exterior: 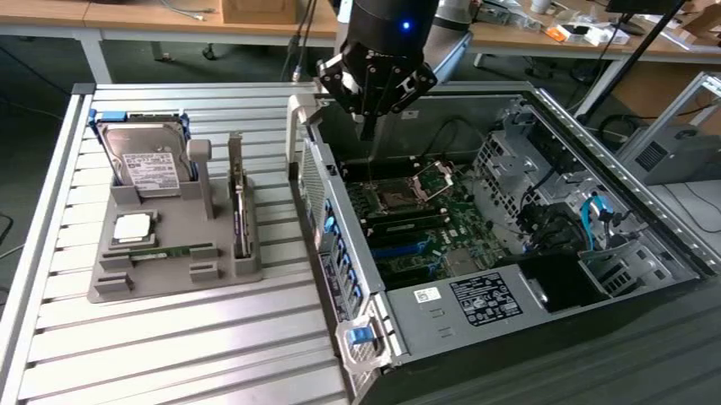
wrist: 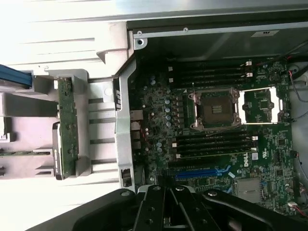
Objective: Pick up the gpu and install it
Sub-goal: 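Reach for the gpu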
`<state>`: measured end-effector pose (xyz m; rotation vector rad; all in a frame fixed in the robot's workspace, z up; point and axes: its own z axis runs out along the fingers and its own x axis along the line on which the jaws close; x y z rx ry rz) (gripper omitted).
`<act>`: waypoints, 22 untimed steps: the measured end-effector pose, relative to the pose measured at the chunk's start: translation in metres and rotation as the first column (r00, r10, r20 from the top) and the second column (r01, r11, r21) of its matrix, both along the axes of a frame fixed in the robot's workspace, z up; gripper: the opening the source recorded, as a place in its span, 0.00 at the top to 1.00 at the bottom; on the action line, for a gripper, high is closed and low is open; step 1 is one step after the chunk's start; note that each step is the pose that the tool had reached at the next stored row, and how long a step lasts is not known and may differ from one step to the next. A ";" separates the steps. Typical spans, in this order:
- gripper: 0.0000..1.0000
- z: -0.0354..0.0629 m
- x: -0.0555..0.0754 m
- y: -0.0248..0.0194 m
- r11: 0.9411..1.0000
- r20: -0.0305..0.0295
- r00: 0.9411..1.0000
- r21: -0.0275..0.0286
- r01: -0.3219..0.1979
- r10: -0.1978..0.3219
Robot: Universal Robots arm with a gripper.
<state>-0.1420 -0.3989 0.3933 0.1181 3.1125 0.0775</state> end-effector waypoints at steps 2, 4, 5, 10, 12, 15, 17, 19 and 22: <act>0.89 -0.0001 -0.002 0.0000 1.000 0.000 1.000 0.000 0.000 0.000; 0.89 -0.0001 -0.003 0.0000 1.000 0.000 1.000 0.000 0.000 0.000; 0.89 0.0000 -0.003 0.0000 1.000 0.000 1.000 0.000 0.000 0.000; 0.89 -0.0001 -0.007 0.0000 1.000 0.000 1.000 0.000 0.000 0.000; 0.89 0.0000 -0.008 0.0000 1.000 0.000 1.000 0.000 0.000 0.000; 0.89 -0.0001 -0.010 0.0000 1.000 0.000 1.000 0.000 0.000 0.000; 0.89 -0.0001 -0.011 0.0000 1.000 0.000 1.000 0.000 0.000 0.000; 0.89 -0.0001 -0.012 0.0000 1.000 0.000 1.000 0.000 0.000 0.000; 0.89 -0.0001 -0.013 0.0000 1.000 0.000 1.000 0.000 0.000 0.000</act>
